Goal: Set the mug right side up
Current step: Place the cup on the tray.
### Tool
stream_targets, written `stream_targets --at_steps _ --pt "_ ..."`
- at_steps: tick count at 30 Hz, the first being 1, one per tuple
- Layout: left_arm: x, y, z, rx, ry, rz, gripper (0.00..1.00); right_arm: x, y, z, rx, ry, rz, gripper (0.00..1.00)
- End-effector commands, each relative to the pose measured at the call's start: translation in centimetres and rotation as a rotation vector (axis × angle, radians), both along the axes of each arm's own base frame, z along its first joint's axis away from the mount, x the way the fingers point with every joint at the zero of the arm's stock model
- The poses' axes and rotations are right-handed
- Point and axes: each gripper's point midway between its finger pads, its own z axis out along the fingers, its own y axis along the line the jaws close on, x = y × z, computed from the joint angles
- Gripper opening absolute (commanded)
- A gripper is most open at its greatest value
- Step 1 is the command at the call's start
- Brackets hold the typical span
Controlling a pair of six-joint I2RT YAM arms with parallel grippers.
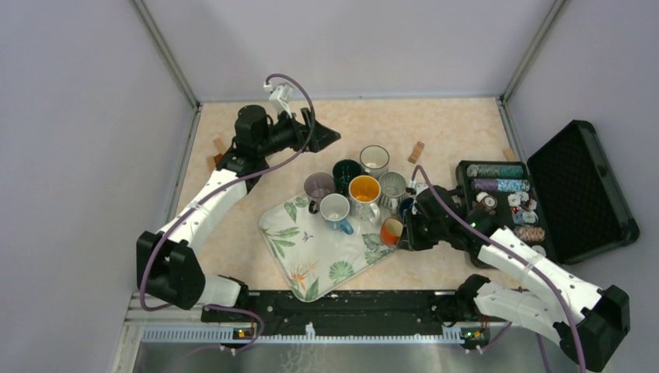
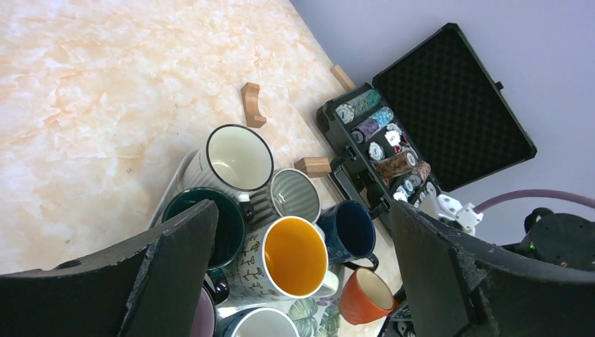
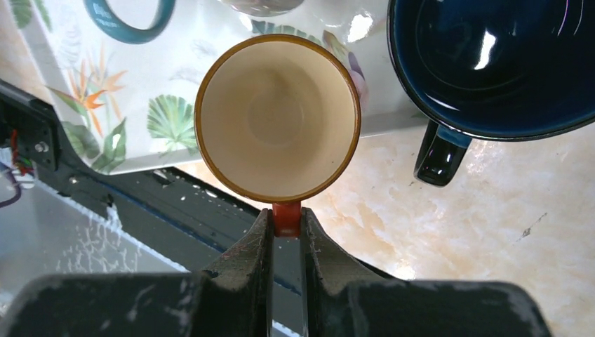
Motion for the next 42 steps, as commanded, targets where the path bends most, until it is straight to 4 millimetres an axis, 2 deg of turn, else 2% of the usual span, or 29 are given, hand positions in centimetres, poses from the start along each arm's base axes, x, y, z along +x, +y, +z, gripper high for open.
stream_targets --at_steps 1,8,18,30,42 --pt "-0.4 0.8 3.5 -0.013 -0.114 0.018 0.98 1.6 1.1 -0.2 -0.004 -0.062 -0.056 0.00" --pt "-0.4 1.0 3.3 -0.010 -0.112 0.020 0.99 2.2 1.1 -2.3 -0.077 -0.072 -0.124 0.00" --pt "-0.4 1.1 3.1 -0.010 -0.112 0.020 0.98 3.0 1.5 -3.5 -0.104 -0.104 -0.157 0.00" --pt "-0.4 1.3 2.9 -0.006 -0.110 0.025 0.98 2.5 1.6 -5.4 -0.191 -0.099 -0.141 0.00" --pt "-0.4 1.4 2.8 -0.005 -0.107 0.027 0.98 2.6 1.1 -5.5 -0.254 -0.114 -0.149 0.00"
